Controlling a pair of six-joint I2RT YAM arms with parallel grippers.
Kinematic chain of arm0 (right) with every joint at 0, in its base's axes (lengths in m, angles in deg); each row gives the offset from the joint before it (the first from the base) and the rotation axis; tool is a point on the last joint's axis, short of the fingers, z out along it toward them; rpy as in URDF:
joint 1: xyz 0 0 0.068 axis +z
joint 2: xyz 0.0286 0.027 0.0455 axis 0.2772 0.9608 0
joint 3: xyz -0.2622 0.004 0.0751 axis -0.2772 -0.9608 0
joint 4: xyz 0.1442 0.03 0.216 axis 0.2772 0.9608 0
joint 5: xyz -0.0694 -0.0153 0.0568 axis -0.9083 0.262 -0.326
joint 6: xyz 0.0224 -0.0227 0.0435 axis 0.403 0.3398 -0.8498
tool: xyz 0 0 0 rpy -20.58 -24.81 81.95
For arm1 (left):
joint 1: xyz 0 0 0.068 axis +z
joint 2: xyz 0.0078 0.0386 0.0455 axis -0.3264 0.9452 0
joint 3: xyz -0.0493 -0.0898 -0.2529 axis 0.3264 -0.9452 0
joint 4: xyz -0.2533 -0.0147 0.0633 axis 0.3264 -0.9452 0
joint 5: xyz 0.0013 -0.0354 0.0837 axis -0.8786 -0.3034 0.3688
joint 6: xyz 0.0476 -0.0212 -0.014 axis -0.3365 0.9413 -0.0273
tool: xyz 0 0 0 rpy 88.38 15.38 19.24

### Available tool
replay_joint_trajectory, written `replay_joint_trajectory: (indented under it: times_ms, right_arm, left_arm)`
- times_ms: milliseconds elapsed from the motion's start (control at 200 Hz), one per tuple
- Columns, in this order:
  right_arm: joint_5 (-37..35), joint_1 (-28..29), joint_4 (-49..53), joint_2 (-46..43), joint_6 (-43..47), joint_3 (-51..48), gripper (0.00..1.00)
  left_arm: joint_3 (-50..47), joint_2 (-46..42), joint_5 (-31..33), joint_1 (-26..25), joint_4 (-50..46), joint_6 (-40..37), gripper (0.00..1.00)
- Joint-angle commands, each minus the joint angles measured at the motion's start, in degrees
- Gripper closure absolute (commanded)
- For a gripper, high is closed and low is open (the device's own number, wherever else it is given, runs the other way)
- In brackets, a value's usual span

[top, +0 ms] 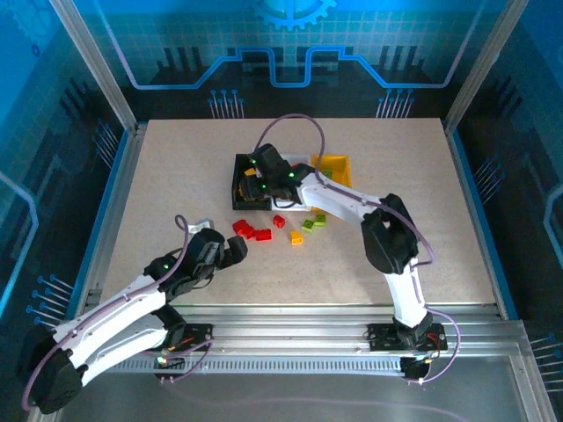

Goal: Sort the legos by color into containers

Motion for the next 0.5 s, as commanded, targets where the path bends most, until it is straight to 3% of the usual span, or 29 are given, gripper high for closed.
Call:
replay_joint_trajectory:
  times_ms: [0,115,280,495]
  right_arm:
    - [3.8,-1.3,0.3,4.8,1.1,6.4,0.46]
    - [5.9,-2.5,1.0,9.0,0.6,12.1,0.4]
    - [8.1,-3.5,0.4,9.7,1.1,14.8,0.23]
    - [7.5,-3.6,-0.1,3.1,1.6,9.9,0.19]
  left_arm:
    - [-1.3,-0.8,-0.3,-0.3,-2.1,1.6,0.01]
    - [-1.6,-0.9,-0.3,-0.3,-2.4,1.6,0.01]
    - [-1.9,-1.0,-0.4,-0.3,-1.8,1.5,0.01]
    - [-1.8,-1.0,-0.4,-0.3,-1.2,1.5,0.01]
